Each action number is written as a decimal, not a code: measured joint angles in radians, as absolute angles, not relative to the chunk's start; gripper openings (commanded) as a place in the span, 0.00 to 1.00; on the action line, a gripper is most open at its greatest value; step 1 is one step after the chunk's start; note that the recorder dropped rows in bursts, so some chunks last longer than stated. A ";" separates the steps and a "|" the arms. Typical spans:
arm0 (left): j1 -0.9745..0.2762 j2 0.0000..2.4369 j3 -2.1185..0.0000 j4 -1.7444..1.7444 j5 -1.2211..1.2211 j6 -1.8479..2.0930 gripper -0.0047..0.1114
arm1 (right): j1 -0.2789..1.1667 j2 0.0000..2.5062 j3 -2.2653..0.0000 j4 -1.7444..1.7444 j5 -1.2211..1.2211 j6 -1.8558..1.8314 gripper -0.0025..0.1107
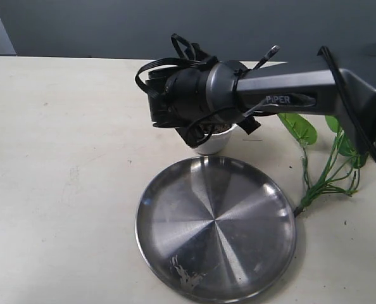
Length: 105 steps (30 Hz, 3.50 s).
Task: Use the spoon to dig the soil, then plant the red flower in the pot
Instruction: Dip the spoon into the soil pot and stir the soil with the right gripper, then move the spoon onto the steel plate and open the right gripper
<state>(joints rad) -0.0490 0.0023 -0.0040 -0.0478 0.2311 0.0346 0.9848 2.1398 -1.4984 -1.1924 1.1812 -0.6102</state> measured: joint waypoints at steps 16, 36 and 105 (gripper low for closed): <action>-0.049 0.002 -0.004 -0.048 0.231 0.035 0.04 | 0.983 2.107 -1.498 -1.026 1.179 -0.581 0.02; -0.049 0.002 -0.004 -0.048 0.231 0.035 0.04 | 0.909 1.809 -1.498 -0.748 1.143 -0.525 0.02; -0.049 0.002 -0.004 -0.047 0.231 0.035 0.04 | 0.911 1.772 -0.999 0.143 0.731 -0.374 0.02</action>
<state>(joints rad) -0.0490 0.0023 -0.0040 -0.0472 0.2311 0.0346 0.9113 1.7718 -0.9989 0.1435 0.7309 -0.3736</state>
